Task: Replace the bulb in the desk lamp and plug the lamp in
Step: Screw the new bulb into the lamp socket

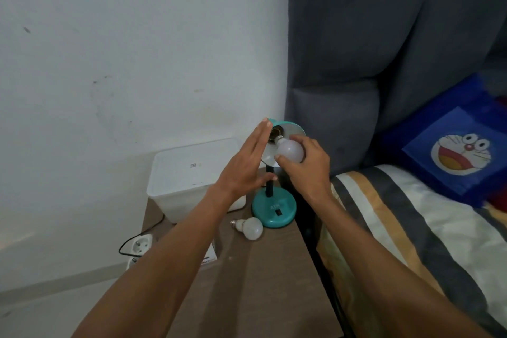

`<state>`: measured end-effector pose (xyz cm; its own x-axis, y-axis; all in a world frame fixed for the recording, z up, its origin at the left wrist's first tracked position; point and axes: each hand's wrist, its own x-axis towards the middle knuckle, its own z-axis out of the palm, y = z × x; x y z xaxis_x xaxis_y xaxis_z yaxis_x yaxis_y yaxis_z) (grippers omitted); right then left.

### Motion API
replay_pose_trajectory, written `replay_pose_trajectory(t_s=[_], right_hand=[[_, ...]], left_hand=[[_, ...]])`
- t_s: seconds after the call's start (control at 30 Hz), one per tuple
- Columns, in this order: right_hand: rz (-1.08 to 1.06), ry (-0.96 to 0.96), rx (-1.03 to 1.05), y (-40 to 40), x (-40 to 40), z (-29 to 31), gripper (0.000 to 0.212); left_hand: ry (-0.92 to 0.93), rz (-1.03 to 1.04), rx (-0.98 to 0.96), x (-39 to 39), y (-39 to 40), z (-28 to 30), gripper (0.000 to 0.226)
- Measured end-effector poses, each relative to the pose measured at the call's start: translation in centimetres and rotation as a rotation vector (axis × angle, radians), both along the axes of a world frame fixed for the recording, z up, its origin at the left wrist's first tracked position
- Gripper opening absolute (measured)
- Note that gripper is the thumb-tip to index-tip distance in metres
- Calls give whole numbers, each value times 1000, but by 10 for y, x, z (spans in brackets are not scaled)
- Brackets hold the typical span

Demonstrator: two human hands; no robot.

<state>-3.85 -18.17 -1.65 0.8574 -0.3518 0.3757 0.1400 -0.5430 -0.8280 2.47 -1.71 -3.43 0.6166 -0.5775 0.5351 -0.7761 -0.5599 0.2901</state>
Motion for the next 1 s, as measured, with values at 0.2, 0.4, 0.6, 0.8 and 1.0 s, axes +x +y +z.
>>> replay_pose_trajectory(t_s=[0.2, 0.4, 0.6, 0.8, 1.0], right_hand=[[9, -42, -81, 4, 5, -9, 55], [-16, -94, -89, 6, 3, -5, 42], [15, -101, -244, 8, 2, -11, 56], [-81, -3, -197, 12, 4, -5, 56], [-104, 29, -13, 16, 4, -3, 48]], left_hand=[[-34, 7, -18, 0, -2, 1, 96], [-41, 8, -30, 4, 2, 2, 95], [-25, 4, -49, 3, 3, 2, 94], [-38, 16, -64, 3, 3, -2, 92], [-59, 16, -59, 3, 4, -1, 92]])
